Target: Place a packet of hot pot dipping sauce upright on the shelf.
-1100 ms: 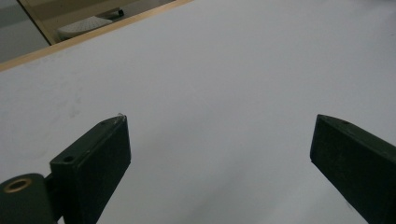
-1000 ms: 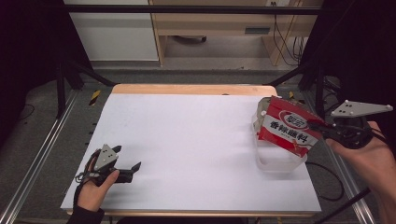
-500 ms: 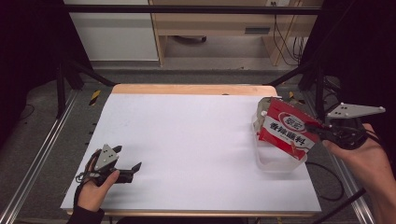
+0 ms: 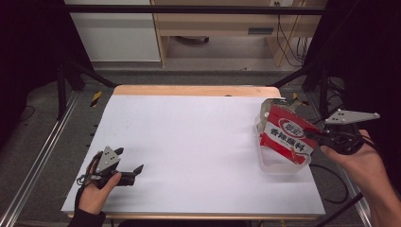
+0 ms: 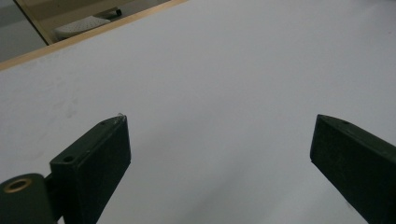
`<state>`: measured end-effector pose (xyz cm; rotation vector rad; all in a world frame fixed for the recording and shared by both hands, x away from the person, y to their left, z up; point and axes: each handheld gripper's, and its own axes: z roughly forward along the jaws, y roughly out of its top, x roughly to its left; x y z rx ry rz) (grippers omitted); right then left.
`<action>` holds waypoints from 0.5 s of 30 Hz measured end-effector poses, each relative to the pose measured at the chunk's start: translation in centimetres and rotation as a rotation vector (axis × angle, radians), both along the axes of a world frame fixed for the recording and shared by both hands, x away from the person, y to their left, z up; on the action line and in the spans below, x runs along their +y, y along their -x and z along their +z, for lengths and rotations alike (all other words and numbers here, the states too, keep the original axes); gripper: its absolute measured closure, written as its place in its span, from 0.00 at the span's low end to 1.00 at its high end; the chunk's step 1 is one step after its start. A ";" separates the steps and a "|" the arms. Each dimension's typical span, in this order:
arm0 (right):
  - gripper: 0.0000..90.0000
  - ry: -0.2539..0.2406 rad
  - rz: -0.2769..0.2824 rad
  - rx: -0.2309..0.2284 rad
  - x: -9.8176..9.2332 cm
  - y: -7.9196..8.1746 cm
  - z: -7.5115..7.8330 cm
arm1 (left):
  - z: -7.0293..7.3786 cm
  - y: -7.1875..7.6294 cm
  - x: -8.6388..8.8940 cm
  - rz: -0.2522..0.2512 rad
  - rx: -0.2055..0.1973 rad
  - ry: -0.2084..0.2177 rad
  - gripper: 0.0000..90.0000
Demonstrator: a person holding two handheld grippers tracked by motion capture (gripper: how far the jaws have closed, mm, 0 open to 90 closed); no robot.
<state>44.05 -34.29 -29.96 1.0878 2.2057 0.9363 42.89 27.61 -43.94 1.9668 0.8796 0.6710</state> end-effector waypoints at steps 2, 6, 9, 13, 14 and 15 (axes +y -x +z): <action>1.00 -0.007 -0.002 0.007 0.0 0.0 -0.3 | 0.0 0.0 0.0 0.000 0.000 -0.001 0.06; 1.00 -0.017 0.003 0.010 0.1 0.0 -0.8 | 0.0 0.0 0.0 -0.001 0.000 -0.001 0.06; 1.00 -0.022 0.002 0.015 0.2 -0.1 -1.2 | 0.0 0.0 0.0 -0.001 0.001 -0.002 0.06; 1.00 -0.032 0.004 0.017 0.1 -0.1 -1.6 | 0.0 0.0 0.0 -0.001 0.001 -0.001 0.06; 1.00 -0.035 0.002 0.017 0.1 -0.1 -1.6 | 0.0 0.0 0.0 -0.001 0.001 -0.001 0.06; 1.00 -0.040 0.001 0.016 0.1 -0.1 -1.7 | 0.0 0.0 0.0 -0.001 0.001 -0.001 0.06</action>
